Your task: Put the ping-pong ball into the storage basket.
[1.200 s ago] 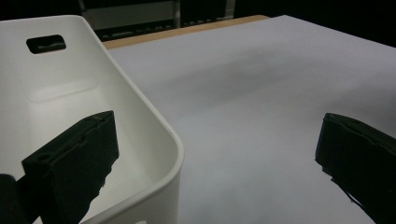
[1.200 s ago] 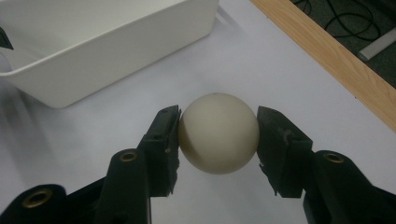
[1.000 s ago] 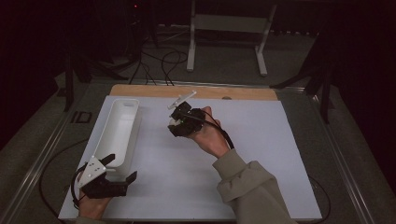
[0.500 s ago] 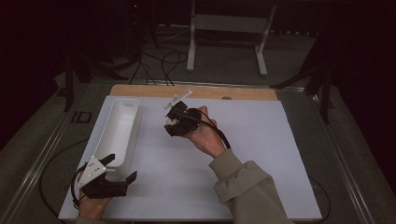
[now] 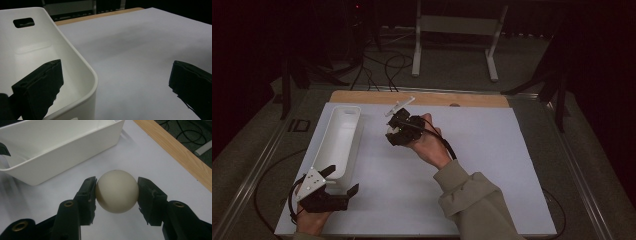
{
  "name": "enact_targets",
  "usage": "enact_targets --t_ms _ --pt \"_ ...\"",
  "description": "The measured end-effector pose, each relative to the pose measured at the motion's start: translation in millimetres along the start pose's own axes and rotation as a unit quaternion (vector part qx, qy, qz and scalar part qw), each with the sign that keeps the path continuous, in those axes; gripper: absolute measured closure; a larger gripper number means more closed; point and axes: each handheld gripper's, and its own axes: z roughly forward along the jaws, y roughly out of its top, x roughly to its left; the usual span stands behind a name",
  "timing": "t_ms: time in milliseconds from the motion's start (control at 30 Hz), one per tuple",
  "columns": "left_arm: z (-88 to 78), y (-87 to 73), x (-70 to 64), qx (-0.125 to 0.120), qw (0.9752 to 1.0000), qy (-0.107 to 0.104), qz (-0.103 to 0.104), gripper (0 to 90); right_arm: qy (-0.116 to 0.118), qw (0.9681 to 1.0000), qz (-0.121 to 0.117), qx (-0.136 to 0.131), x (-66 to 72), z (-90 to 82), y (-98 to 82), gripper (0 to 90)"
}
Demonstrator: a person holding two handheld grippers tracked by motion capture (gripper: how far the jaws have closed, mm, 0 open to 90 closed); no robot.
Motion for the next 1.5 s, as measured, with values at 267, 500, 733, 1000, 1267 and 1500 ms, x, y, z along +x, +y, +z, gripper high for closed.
enact_targets --t_ms 267,500,733,1000,1267,1500 --pt "0.3 -0.2 0.1 0.0 1.0 0.0 0.0 0.0 0.003 1.0 -0.001 -0.003 2.7 2.1 3.3 50.8" --pt "0.0 -0.3 0.5 0.001 1.0 0.0 -0.001 0.0 0.005 1.0 -0.005 -0.005 7.4 5.2 7.2 50.9" --pt "-0.1 -0.3 0.6 0.0 1.0 0.0 -0.001 0.0 0.01 0.9999 -0.005 -0.009 12.1 7.6 10.9 50.8" --pt "-0.1 -0.4 0.7 -0.001 1.0 0.0 -0.002 0.0 0.011 0.9999 -0.009 -0.01 15.8 9.1 14.2 50.8" --pt "-0.2 -0.4 0.7 -0.001 1.0 0.0 -0.002 0.0 0.01 0.9998 -0.013 -0.01 20.0 12.0 17.2 50.8" --pt "-0.7 -0.4 1.1 -0.002 1.0 -0.001 -0.002 0.0 0.013 0.9997 -0.016 -0.008 24.9 16.7 20.5 50.8"
